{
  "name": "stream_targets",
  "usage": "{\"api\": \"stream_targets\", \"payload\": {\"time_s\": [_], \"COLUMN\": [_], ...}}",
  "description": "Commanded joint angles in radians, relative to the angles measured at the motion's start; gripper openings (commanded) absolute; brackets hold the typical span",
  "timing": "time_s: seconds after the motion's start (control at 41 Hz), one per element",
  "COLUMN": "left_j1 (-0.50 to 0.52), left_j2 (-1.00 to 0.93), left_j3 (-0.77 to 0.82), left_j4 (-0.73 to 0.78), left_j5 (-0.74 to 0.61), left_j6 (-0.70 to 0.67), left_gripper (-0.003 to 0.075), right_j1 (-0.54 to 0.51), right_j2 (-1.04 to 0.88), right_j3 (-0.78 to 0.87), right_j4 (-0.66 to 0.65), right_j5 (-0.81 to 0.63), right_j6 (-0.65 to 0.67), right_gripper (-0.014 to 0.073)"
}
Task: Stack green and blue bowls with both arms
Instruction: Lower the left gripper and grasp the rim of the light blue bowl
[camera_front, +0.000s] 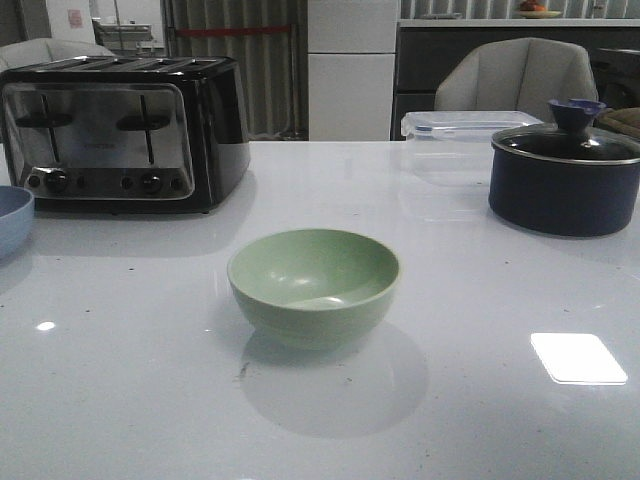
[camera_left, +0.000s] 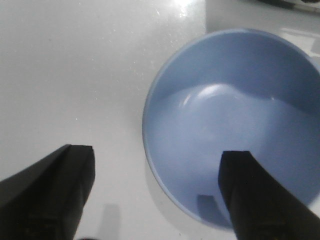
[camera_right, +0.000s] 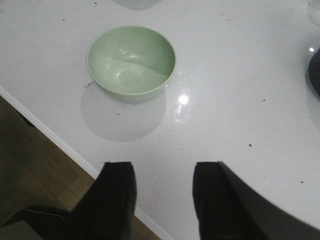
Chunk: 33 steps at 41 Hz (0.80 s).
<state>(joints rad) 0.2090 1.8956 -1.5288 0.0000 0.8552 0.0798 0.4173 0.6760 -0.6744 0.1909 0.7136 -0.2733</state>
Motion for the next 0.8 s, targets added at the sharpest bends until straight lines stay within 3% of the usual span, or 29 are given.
{"api": "stream_targets", "payload": {"time_s": [0.0,0.365,0.658,0.78], "left_j1": [0.005,0.005,0.005,0.005], "left_j2": [0.003,0.118,0.16,0.16], "left_j3": [-0.08,-0.139,-0.139,-0.139], "left_j4": [-0.008,-0.008,-0.008,-0.008], "left_j5": [-0.046,-0.114,-0.094,-0.092], "left_j6": [0.0,0.0,0.0,0.0], "left_gripper": [0.0564,0.0563,0.0558,0.0463], "right_j1": [-0.004,-0.004,-0.004,-0.004], "right_j2": [0.0,0.0,0.0,0.0], "right_j3": [-0.027,-0.027,-0.027,-0.027], "right_j4": [0.01,0.01,0.01,0.01], "right_j5": [-0.072,-0.072,-0.072,-0.072], "right_j6": [-0.009,-0.009,-0.009,-0.009], "right_gripper": [0.04,0.04,0.04,0.04]}}
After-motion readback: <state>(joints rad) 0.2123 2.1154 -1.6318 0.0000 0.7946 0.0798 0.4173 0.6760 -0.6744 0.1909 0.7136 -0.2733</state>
